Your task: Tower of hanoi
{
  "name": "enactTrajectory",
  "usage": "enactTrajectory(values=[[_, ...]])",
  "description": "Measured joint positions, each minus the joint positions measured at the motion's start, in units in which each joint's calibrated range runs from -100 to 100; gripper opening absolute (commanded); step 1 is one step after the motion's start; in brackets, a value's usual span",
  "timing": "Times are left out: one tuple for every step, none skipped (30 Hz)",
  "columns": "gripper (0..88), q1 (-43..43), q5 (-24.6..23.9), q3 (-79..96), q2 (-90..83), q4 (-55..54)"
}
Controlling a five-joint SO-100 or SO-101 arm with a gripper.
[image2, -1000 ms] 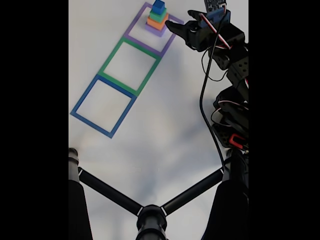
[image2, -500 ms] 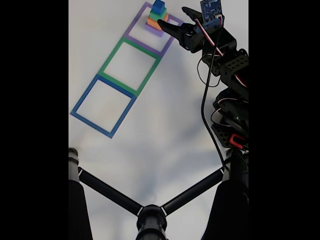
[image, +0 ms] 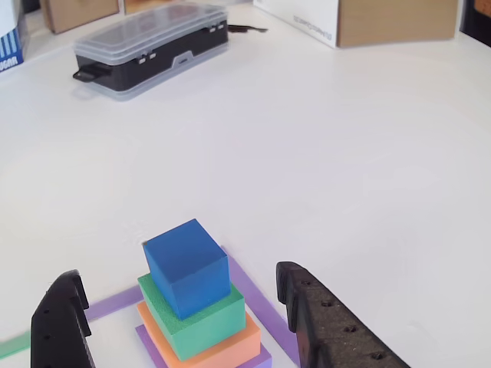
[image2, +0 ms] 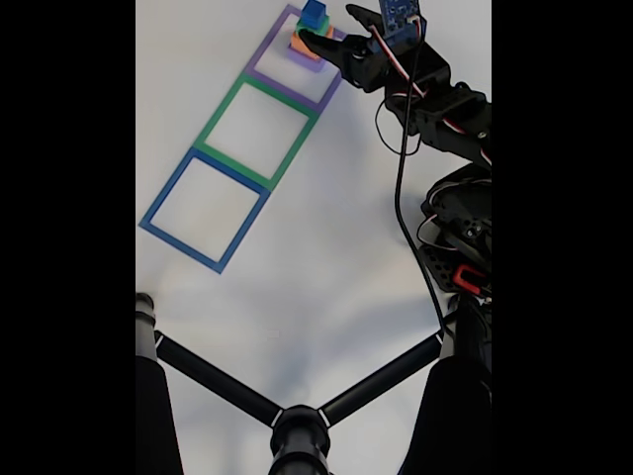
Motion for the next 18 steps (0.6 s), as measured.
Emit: enactTrajectory(values=[[28.1, 0.00, 0.00, -0.60, 1.43, -0.87], [28.1, 0.10, 0.00, -1.29, 2.52, -1.58], [28.1, 0.19, 0.00, -1.98, 3.69, -2.22], [28.1, 0.19, 0.00, -2.92, 4.79, -2.69], [28.1, 0.19, 0.00, -3.61, 5.88, -3.09], [28.1, 0.19, 0.00, -4.30, 6.88, -3.40], [28.1, 0.19, 0.00, -4.90, 7.81, -3.80], [28.1, 0.29, 0.00, -5.42, 8.82, -4.12], [28.1, 0.39, 0.00, -5.68, 9.66, -4.67], [28.1, 0.39, 0.00, -5.94, 10.66, -5.38], [28.1, 0.39, 0.00, -6.02, 11.42, -6.17], [28.1, 0.39, 0.00, -6.02, 12.09, -6.81], [28.1, 0.39, 0.00, -6.11, 12.85, -7.28], [28.0, 0.39, 0.00, -6.45, 13.35, -7.52], [28.0, 0.39, 0.00, -6.71, 13.94, -7.68], [27.9, 0.29, 0.00, -7.05, 14.36, -7.91], [27.8, 0.29, 0.00, -7.23, 14.69, -8.07], [27.8, 0.19, 0.00, -7.40, 15.03, -8.23]])
